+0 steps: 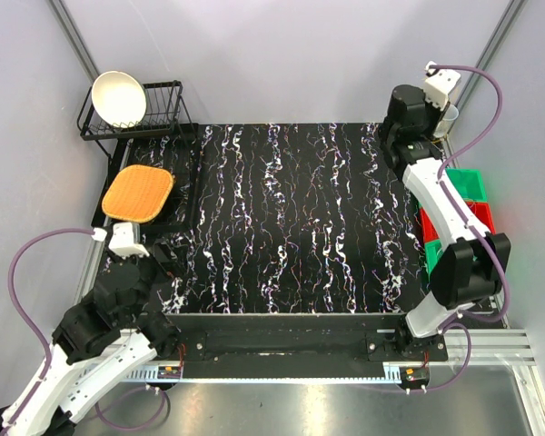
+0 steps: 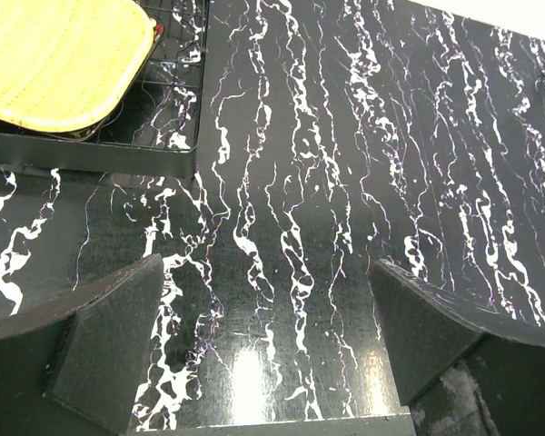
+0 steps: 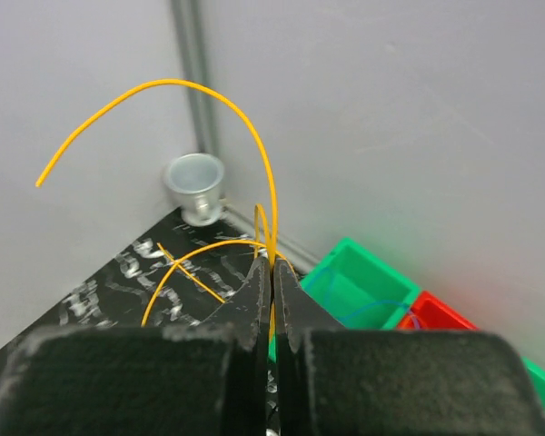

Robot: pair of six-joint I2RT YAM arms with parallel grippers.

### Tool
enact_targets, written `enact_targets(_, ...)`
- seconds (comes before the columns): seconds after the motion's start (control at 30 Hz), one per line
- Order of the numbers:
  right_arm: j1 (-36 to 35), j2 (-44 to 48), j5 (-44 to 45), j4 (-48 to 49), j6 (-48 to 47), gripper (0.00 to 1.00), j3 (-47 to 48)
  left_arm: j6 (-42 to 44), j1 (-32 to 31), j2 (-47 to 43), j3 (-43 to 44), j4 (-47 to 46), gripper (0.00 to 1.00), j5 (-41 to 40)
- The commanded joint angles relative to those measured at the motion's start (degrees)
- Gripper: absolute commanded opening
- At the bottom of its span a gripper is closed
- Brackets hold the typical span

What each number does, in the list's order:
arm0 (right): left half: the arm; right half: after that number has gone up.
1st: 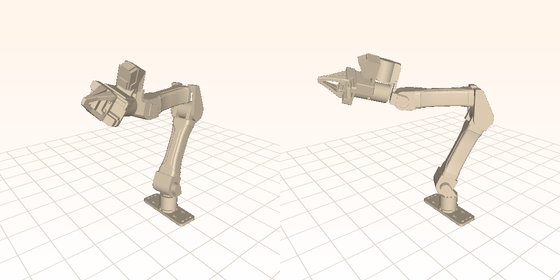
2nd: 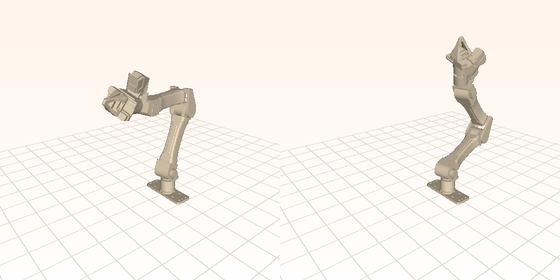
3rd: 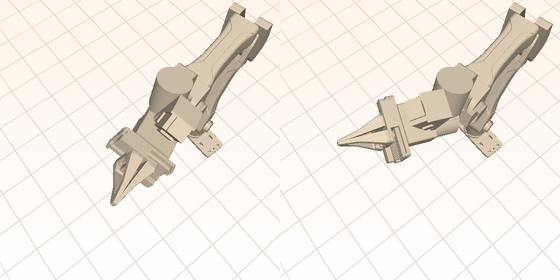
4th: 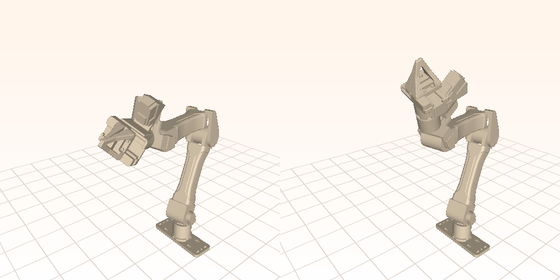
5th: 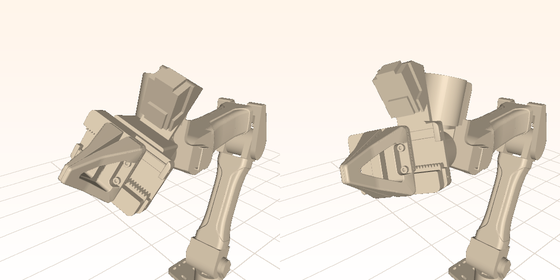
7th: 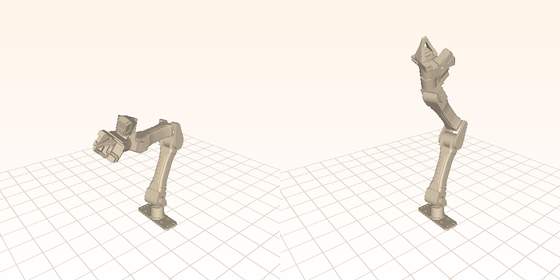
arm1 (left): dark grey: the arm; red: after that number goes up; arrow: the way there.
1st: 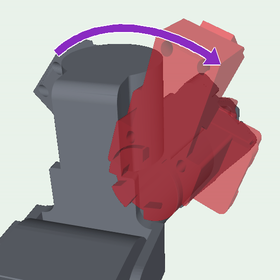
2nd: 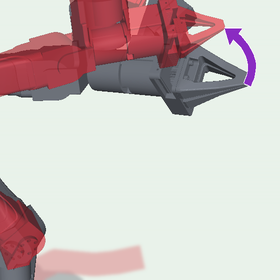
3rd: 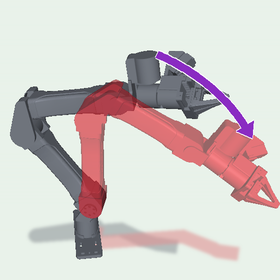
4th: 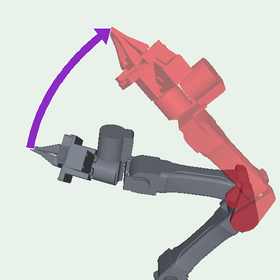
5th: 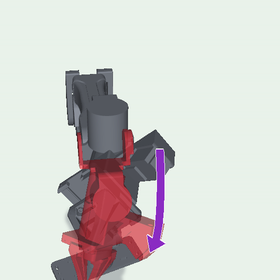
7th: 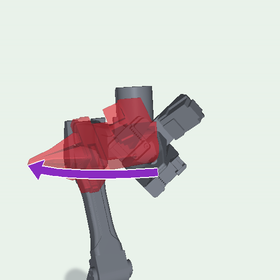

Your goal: Untangle the cables

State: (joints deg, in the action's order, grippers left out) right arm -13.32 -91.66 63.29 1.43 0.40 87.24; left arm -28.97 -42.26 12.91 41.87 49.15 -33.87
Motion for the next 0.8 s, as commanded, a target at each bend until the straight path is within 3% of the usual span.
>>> enact_targets(0.0,2.7,-3.0,9.7,1.4,-1.3,0.00,4.4,0.6,0.2,2.6,0.3,-2.9,0.99,0.4)
enact_targets(0.37,9.7,-8.7,19.4,2.9,3.0,0.00,4.7,0.8,0.2,4.8,0.4,-2.9,0.99,0.0)
enact_targets(0.63,13.1,-12.5,20.3,9.4,-0.1,0.00,3.3,0.8,0.2,5.9,0.4,-3.0,0.99,0.0)
enact_targets(0.77,13.6,-14.4,20.9,15.7,-6.1,0.00,1.8,0.8,0.3,6.6,0.5,-3.0,0.99,0.1)
